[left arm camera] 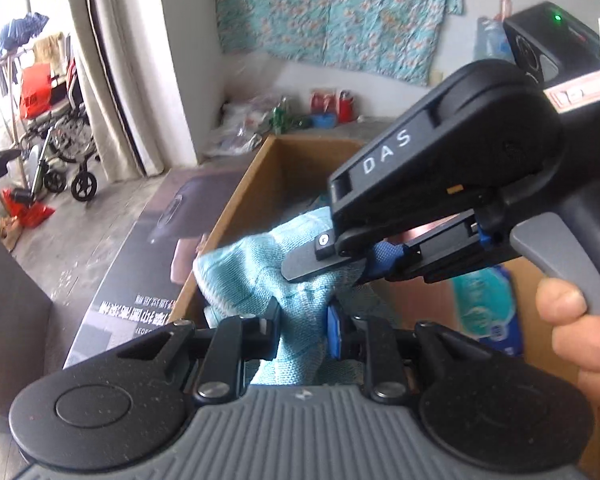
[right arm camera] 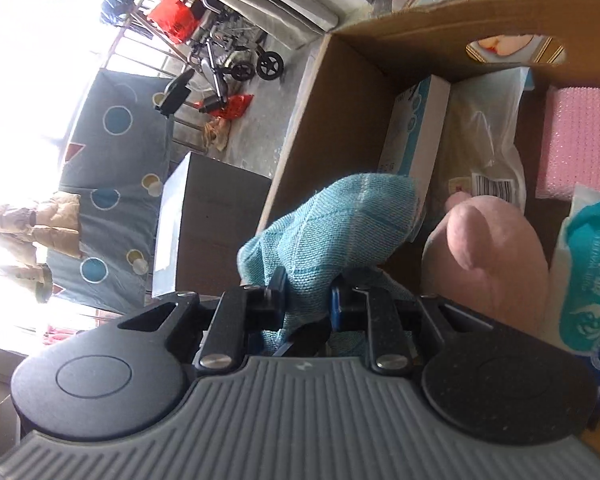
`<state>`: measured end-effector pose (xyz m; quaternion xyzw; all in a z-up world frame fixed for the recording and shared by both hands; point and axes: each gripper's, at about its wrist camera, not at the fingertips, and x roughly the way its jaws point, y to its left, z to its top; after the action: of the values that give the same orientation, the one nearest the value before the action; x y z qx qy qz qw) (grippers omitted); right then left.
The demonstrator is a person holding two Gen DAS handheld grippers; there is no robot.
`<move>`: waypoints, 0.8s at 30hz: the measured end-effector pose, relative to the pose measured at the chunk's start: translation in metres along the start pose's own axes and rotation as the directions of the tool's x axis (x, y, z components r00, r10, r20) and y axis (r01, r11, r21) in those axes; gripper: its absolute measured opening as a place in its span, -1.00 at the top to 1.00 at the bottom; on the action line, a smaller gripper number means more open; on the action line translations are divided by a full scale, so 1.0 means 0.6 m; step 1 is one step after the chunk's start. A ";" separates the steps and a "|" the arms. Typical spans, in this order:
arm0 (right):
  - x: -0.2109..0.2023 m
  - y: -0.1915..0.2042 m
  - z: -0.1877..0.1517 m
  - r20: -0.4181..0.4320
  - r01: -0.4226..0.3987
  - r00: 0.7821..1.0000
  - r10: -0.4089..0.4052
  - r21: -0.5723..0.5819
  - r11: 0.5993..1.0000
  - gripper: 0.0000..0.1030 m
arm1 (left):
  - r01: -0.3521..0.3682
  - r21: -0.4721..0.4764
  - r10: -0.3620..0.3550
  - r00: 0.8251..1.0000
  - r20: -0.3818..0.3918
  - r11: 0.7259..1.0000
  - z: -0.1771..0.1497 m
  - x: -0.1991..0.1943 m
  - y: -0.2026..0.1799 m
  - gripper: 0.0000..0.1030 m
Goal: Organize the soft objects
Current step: 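Lower the towel into the box and open the right gripper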
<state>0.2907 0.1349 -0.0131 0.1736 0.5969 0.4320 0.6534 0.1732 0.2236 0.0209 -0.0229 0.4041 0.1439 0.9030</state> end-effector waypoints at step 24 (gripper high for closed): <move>0.116 0.048 0.022 -0.147 0.179 0.971 -0.190 -0.083 0.980 0.18 | 0.077 0.033 -0.073 0.991 -0.109 0.996 -0.080 -0.021 0.009 -0.18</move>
<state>0.2867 0.2087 -0.0321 0.0608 0.6440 0.4018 0.6481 0.1290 0.2179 -0.0014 -0.0292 0.4535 0.1009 0.8850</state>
